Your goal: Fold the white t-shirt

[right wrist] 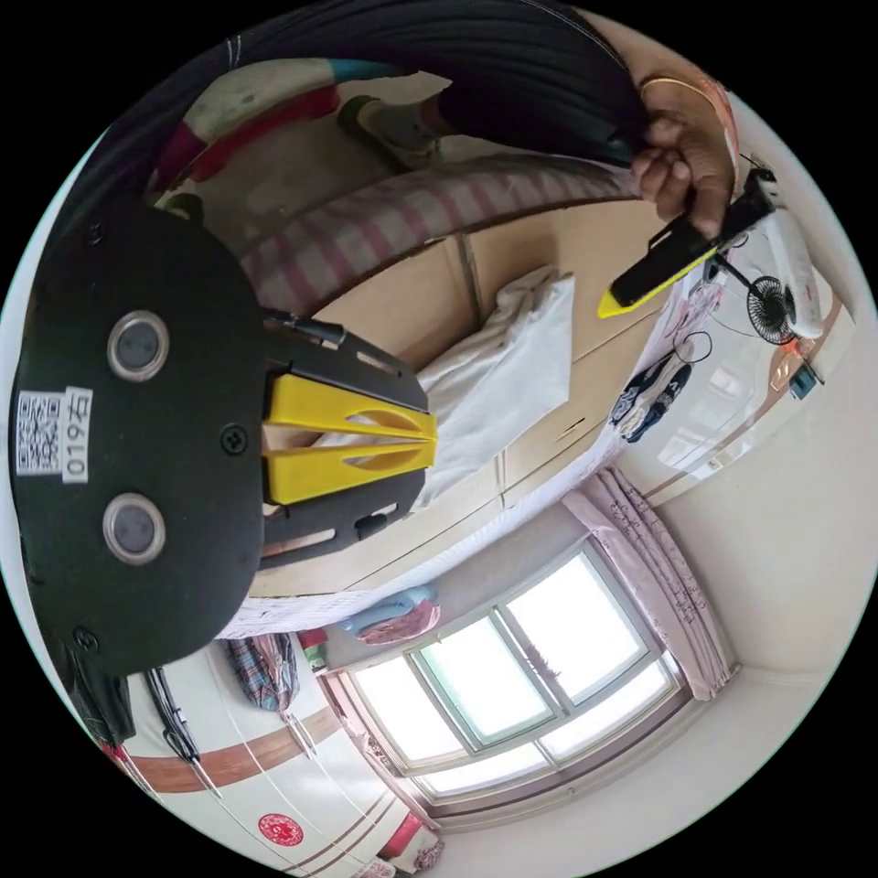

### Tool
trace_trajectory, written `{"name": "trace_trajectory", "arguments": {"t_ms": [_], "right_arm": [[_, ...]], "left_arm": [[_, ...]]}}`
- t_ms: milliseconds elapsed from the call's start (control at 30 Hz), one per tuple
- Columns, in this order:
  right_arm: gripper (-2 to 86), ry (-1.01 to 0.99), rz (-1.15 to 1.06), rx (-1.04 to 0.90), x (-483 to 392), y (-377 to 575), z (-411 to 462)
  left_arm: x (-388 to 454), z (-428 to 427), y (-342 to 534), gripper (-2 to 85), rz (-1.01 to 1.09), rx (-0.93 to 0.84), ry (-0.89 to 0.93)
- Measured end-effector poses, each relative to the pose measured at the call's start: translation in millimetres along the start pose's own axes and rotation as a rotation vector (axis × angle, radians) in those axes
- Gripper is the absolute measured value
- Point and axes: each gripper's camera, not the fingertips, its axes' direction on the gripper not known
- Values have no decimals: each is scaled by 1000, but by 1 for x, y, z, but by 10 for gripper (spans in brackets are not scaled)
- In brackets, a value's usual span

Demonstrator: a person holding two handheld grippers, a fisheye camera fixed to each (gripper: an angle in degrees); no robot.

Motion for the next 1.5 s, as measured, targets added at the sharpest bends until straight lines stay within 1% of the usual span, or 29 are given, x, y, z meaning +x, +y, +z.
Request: {"name": "trace_trajectory", "arguments": {"t_ms": [100,200,300,367,433,500,600,633,767,967,1133,1333,1400,1500], "right_arm": [[-10,-6,-9,59,-27,-17,-8],[-9,-67,6,98,-44,-34,-9],[-4,-101,-81,106,-71,-47,-4],[8,-112,-186,75,-93,-51,3],[45,-105,-244,35,-106,-50,10],[61,-120,-274,10,-113,-45,15],[69,-120,-329,-22,-124,-39,23],[73,-111,-361,-33,-129,-37,26],[76,-111,-410,-43,-145,-38,34],[70,-82,-536,-46,-182,-40,45],[8,-58,-552,-47,-200,-37,49],[-8,-73,-533,-47,-218,-35,51],[-8,-57,-552,-52,-228,-33,54],[-8,-53,-541,-50,-239,-33,56]], "left_arm": [[5,2,-4,8,58,-9,21],[11,9,-7,8,113,-61,-56],[0,5,-10,9,111,-63,-59],[-20,-7,-10,9,42,-25,-45],[-47,-16,-8,8,-53,1,18],[-81,-17,-5,8,-148,-9,181],[-102,-11,-6,8,-185,-28,343],[-104,-11,-6,8,-188,-30,354],[-109,-12,-13,8,-184,-33,305],[-111,-4,-22,8,-151,-68,318],[-109,-2,-27,8,-112,-76,325],[-103,-5,-34,7,-68,-42,279],[-102,-9,-36,7,-65,-7,232],[-97,-14,-38,7,-30,41,223]]}}
